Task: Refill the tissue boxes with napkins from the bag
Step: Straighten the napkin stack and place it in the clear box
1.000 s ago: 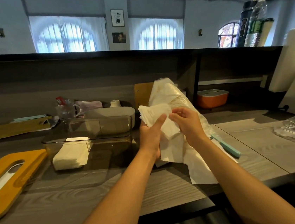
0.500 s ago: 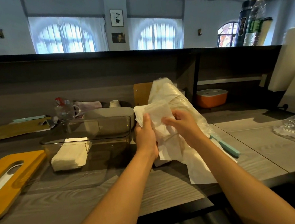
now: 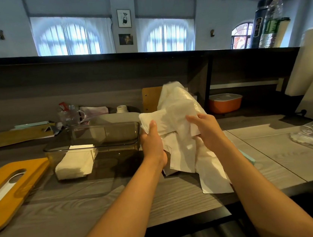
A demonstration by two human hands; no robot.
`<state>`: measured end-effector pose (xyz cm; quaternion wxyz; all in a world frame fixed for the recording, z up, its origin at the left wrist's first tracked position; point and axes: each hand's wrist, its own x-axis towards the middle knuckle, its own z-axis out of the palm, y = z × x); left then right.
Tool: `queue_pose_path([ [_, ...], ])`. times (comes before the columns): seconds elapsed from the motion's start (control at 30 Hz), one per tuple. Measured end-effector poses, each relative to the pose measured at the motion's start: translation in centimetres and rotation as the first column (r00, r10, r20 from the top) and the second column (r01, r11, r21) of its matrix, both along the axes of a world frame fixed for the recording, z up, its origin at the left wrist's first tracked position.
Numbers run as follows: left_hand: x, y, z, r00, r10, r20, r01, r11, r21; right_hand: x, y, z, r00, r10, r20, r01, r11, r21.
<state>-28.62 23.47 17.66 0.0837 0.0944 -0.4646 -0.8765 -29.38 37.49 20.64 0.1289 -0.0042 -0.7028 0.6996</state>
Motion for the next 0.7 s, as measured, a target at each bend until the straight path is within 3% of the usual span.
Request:
queue_pose_path([
  [0.17, 0.2, -0.2, 0.0, 0.986, -0.162, 0.028, 0.159, 0.983, 0.088, 0.1, -0.7, -0.4, 0.972, -0.093, -0.216, 0.137, 0.970, 0.199],
  [0.23, 0.2, -0.3, 0.0, 0.980, -0.197, 0.012, 0.195, 0.976, 0.095, 0.1, 0.0, 0.0, 0.950, -0.071, -0.305, 0.095, 0.993, 0.064],
  [0.33, 0.5, -0.5, 0.4, 0.955, -0.293, -0.035, 0.295, 0.945, 0.144, 0.4, 0.9, 0.8, 0.930, 0.146, -0.338, -0.185, 0.979, -0.086],
  [0.43, 0.3, -0.3, 0.0, 0.939, -0.339, -0.062, 0.343, 0.938, 0.053, -0.3, 0.2, 0.2, 0.949, 0.223, -0.223, -0.189, 0.968, 0.165],
  [0.53, 0.3, -0.2, -0.3, 0.936, -0.344, -0.067, 0.336, 0.935, -0.109, -1.0, -0.6, -0.7, 0.958, 0.194, -0.212, -0.056, 0.848, 0.527],
  [0.63, 0.3, 0.3, -0.3, 0.941, -0.338, -0.013, 0.319, 0.901, -0.295, -1.3, -0.3, -1.2, 0.953, 0.206, -0.221, -0.005, 0.741, 0.671],
  [0.7, -0.3, 0.7, -0.9, 0.957, -0.289, 0.018, 0.279, 0.902, -0.330, -1.3, -0.1, -1.2, 0.962, 0.137, -0.237, 0.074, 0.704, 0.706],
])
